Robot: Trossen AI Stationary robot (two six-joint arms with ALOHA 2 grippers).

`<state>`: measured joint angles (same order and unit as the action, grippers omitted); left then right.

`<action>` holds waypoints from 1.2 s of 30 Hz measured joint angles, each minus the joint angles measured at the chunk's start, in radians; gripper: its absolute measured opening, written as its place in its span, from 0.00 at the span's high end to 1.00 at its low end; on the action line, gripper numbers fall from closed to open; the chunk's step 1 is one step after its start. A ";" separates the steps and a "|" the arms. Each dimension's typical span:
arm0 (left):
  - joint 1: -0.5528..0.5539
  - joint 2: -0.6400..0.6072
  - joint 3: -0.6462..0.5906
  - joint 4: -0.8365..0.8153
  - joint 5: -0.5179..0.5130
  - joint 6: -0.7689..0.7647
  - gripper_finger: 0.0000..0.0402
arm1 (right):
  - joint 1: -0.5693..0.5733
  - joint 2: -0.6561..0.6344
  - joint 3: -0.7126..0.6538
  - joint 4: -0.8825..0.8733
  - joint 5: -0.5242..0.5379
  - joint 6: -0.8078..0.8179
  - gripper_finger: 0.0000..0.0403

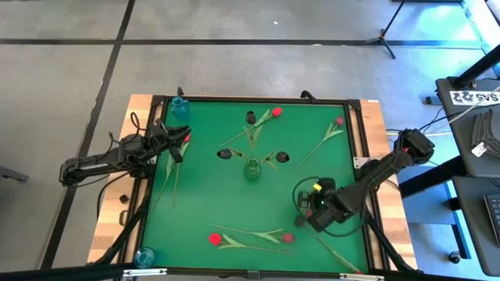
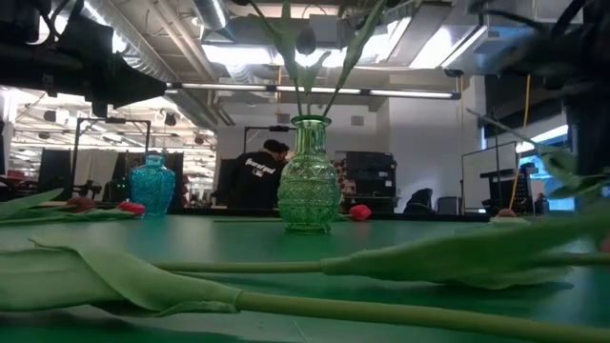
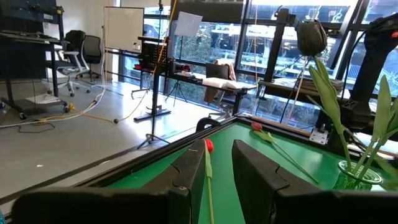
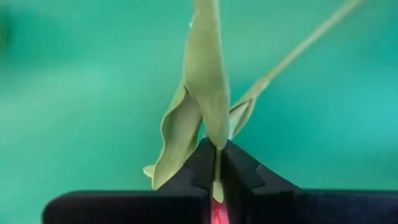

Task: Sort flowers into vase by color
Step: Put the black tulip into the green vase

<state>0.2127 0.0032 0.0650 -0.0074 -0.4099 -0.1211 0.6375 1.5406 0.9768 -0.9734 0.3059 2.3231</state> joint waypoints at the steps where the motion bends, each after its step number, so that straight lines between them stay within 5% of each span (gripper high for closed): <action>1: 0.000 0.000 0.000 0.000 0.000 0.000 0.80 | -0.020 0.000 0.000 -0.024 0.010 0.000 0.95; 6: 0.000 0.000 0.000 0.000 0.000 0.000 0.80 | -0.123 0.000 0.000 -0.050 0.041 -0.094 0.87; 13: 0.000 0.000 0.000 0.000 0.000 0.000 0.80 | -0.211 -0.018 0.001 -0.045 -0.102 -0.382 0.56; 19: 0.000 0.000 0.000 0.000 0.000 0.000 0.80 | -0.212 -0.074 0.047 -0.113 -0.210 -0.832 0.38; 23: 0.000 0.000 0.000 0.000 0.000 0.000 0.80 | -0.212 -0.076 0.053 -0.238 -0.273 -1.292 0.38; 27: 0.000 0.000 0.000 0.000 0.000 0.000 0.80 | -0.213 -0.055 0.041 -0.290 -0.187 -1.634 0.45; 31: 0.000 0.000 0.000 0.000 0.000 0.000 0.80 | -0.213 -0.049 -0.044 -0.262 -0.114 -1.753 0.54; 36: 0.000 0.000 0.000 0.000 0.000 0.000 0.80 | -0.242 -0.049 -0.188 -0.156 -0.173 -1.780 0.64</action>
<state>0.2127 0.0035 0.0650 -0.0074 -0.4099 -0.1207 0.3959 1.4918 0.7893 -1.1299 0.1330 0.5434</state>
